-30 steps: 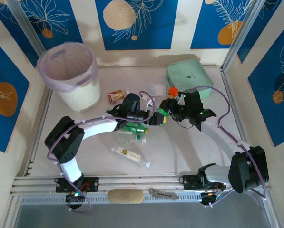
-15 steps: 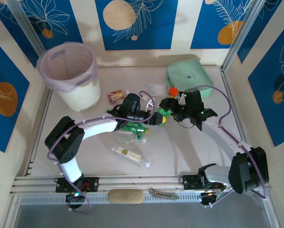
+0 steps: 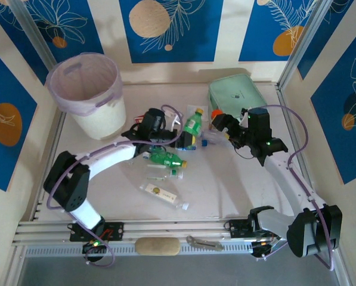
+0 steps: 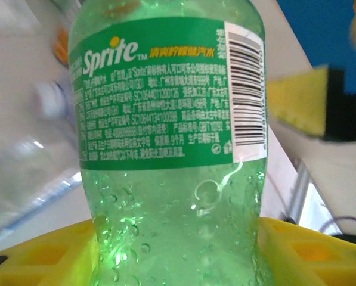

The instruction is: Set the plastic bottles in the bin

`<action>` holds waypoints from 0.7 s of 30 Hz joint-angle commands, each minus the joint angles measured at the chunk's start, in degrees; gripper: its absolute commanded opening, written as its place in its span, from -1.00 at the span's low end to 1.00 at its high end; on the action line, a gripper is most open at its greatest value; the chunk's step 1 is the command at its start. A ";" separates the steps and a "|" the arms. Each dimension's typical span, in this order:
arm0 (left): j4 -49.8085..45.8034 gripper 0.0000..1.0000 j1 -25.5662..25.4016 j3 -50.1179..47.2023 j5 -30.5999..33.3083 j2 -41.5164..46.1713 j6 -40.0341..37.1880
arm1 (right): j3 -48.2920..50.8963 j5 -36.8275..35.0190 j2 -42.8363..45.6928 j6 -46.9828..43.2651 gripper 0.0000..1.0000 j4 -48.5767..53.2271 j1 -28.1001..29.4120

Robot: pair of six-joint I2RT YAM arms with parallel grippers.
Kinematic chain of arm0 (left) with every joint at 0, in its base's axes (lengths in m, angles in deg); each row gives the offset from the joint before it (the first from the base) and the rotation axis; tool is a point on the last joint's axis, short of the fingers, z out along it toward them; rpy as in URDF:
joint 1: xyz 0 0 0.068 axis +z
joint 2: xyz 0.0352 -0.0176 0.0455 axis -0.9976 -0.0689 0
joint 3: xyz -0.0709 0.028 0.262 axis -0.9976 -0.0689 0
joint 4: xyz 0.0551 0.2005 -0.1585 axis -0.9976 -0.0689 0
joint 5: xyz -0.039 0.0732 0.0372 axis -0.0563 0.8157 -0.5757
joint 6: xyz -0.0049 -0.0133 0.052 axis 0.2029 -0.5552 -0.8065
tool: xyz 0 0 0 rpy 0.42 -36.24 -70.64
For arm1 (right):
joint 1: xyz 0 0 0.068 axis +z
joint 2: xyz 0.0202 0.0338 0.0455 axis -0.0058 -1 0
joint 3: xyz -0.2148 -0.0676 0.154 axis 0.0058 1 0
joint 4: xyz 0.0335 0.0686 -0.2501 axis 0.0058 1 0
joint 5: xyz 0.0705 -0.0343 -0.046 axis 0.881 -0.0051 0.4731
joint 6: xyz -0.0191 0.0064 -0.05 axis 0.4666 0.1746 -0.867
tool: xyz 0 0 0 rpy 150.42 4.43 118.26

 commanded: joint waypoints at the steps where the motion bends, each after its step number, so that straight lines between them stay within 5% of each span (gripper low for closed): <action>1: -8.80 0.03 2.71 6.27 6.19 5.32 -8.40 | 1.60 1.13 -0.66 0.79 0.98 -2.14 0.42; 21: -32.52 -0.04 29.21 30.89 21.66 10.93 -25.65 | -1.51 1.46 -8.84 -1.16 0.98 -2.78 5.28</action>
